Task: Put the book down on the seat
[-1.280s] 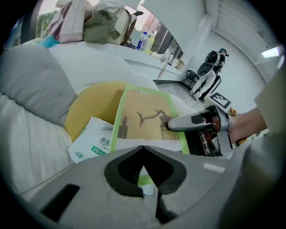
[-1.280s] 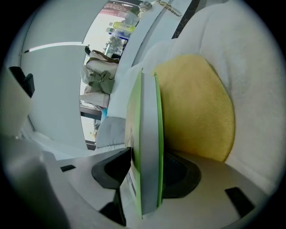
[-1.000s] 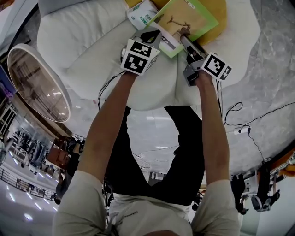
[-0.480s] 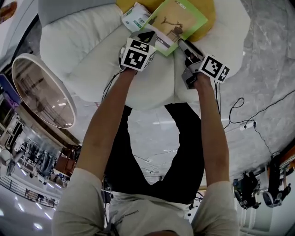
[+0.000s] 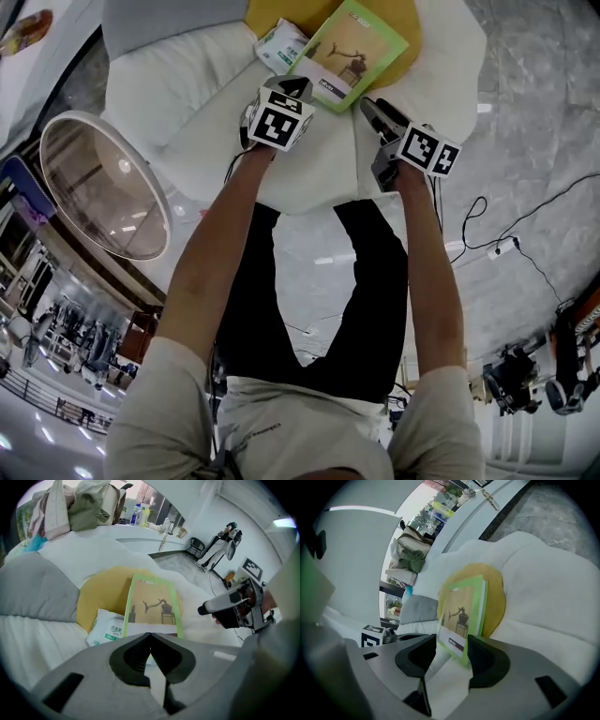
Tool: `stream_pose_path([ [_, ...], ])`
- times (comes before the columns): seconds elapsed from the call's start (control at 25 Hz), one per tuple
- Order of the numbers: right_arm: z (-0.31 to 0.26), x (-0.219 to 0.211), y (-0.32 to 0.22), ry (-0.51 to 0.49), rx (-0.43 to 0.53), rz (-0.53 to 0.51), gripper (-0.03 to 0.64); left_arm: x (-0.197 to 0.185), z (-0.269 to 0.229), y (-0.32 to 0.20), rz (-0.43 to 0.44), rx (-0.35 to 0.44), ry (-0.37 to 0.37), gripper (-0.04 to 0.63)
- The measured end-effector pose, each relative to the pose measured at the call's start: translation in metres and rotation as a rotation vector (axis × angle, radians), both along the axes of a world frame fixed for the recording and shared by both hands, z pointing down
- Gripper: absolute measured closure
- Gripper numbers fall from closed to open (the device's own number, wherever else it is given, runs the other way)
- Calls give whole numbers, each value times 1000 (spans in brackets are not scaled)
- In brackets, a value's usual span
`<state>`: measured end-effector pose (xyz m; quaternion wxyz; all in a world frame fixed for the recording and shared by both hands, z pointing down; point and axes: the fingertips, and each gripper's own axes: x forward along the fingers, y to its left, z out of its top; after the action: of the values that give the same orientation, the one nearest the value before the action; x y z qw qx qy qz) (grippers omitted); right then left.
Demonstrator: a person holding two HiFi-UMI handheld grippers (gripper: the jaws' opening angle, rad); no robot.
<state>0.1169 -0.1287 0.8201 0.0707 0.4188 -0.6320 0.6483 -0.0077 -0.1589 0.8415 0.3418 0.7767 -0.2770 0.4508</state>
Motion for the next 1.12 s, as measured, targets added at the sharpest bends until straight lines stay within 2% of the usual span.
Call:
stream_pose_path([
  [0.32, -88, -23, -7, 35, 77, -8, 414, -18, -83, -6, 60, 5, 2, 588],
  [0.48, -128, -30, -9, 93, 130, -79, 414, -18, -123, -8, 80, 23, -2, 588],
  [0.64, -159, -41, -5, 173, 169, -179, 414, -7, -165, -1, 57, 26, 33, 588],
  [0.92, -215, -64, 7, 210, 167, -233, 414, -2, -238, 16, 55, 21, 69, 588],
  [1.12, -266, -71, 10, 336, 261, -397, 414, -9, -298, 3, -32, 70, 141, 588],
])
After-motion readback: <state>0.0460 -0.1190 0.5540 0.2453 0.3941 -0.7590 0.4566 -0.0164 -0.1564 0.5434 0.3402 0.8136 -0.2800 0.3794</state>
